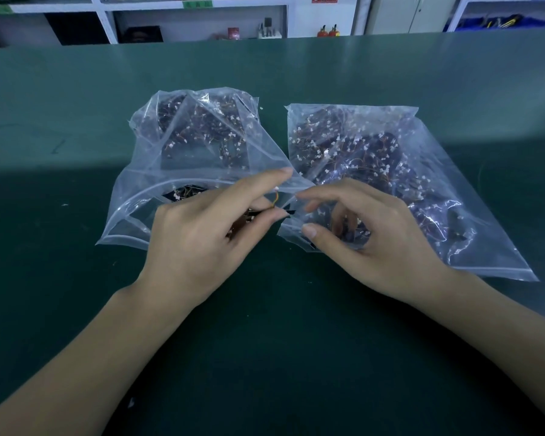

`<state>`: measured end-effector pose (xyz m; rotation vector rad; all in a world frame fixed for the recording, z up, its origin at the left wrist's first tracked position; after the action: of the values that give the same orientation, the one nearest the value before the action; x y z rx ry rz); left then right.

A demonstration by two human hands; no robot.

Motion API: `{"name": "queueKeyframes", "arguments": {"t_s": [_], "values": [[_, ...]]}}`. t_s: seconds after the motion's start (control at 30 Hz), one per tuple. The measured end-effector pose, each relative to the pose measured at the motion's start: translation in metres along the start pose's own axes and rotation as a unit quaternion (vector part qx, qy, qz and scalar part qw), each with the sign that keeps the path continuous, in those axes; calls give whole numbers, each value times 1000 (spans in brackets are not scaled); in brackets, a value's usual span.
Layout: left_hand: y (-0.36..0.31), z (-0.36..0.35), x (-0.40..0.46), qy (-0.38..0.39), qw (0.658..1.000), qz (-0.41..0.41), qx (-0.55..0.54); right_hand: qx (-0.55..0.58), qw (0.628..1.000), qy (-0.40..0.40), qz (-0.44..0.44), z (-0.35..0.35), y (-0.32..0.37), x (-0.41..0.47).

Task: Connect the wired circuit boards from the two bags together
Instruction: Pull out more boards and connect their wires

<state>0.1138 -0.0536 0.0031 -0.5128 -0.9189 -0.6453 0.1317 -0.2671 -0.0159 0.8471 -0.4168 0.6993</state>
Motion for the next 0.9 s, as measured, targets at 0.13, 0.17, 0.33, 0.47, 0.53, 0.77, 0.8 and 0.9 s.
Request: {"name": "queueKeyframes", "arguments": {"t_s": [0.13,0.17,0.33,0.47,0.53,0.77,0.8,0.9], "values": [[-6,1,1,-16,999,-1,-39,13,999,-1,42,-1,4,0],[-7,1,1,-18,999,0,-44,19,998,-5,52,0,5,0],[-13,-2,-1,-19,997,-9,-69,39,997,-14,70,3,9,1],[-14,-7,-2,7,996,-7,-84,47,995,-18,84,3,12,0],[-13,-9,-3,19,996,18,-81,49,995,-23,82,4,11,0],[-5,-9,-2,23,996,72,-55,50,994,-68,65,8,8,0],[-5,-10,-2,27,996,72,-54,50,994,-70,65,9,9,0],[-6,-10,-1,35,996,71,-47,50,994,-74,63,10,9,0]]}}
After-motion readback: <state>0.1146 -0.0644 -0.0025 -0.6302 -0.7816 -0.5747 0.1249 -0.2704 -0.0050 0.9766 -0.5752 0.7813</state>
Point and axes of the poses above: each hand's wrist, its own x-axis towards the middle knuckle, its own z-axis out of the back of the hand, y = z × x, the point moved 6 cm from there along x, towards the middle knuckle, and after that the axes turned 5 degrees about x, right-handed, at the moved point
